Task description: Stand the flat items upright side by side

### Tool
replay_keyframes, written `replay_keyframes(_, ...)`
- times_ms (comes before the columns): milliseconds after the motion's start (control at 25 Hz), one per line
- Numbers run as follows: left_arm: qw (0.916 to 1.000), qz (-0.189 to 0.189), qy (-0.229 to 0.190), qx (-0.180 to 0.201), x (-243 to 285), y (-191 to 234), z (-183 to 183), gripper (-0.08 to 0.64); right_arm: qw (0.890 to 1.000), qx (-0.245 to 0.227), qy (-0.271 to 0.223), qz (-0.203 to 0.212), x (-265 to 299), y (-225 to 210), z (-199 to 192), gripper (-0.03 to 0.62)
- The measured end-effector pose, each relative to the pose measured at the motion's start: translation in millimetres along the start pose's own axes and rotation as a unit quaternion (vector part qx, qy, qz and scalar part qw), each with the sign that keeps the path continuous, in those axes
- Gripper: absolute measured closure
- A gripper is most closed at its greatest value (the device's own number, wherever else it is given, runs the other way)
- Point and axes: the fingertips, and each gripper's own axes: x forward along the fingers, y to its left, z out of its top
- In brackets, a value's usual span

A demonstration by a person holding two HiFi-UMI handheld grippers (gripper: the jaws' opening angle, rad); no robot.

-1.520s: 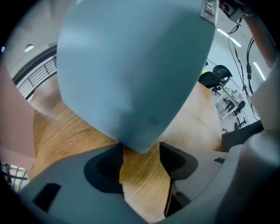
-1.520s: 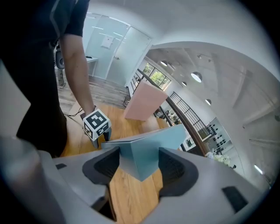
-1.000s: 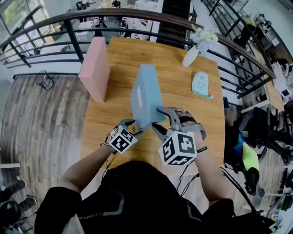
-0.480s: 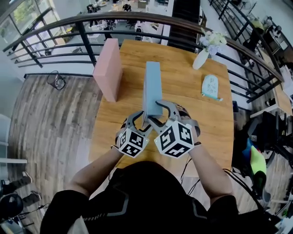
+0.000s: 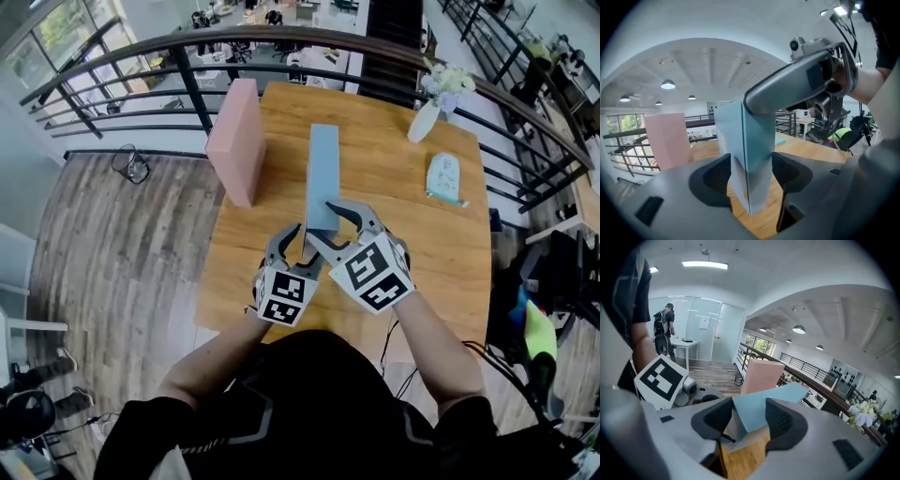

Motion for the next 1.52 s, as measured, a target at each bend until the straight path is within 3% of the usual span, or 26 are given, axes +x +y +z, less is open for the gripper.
replay_keyframes(240,0.9993,0.036,0.002,-0.01,5,-5,9,0.262,1.0,0.011,-0.007,0.008,2,1,3,0.365)
replay_keyframes(360,0.9993,0.036,-0.003,-0.008,8,-5,10,0.258,0.999,0.032,-0.025,0.004,-9,-5,6,0.382)
replay_keyframes(520,0.9993,0.032,-0.009,-0.015,9,1,8,0.258,0.995,0.069,-0.066,-0.028,-36,-30,6,0.411)
replay_keyframes(880,0.9996,0.016,-0.018,-0.017,8,17,9,0.261,0.98,0.16,-0.052,-0.102,-89,-83,-61,0.411)
replay_keyframes(1320,0.9966,0.076,0.0,-0.031,13,41,8,0.253,0.973,0.181,-0.053,-0.13,-101,-99,-92,0.425)
replay_keyframes(1520,0.9958,0.069,-0.001,-0.06,27,42,4,0.252,0.974,0.179,-0.053,-0.127,-99,-98,-100,0.425)
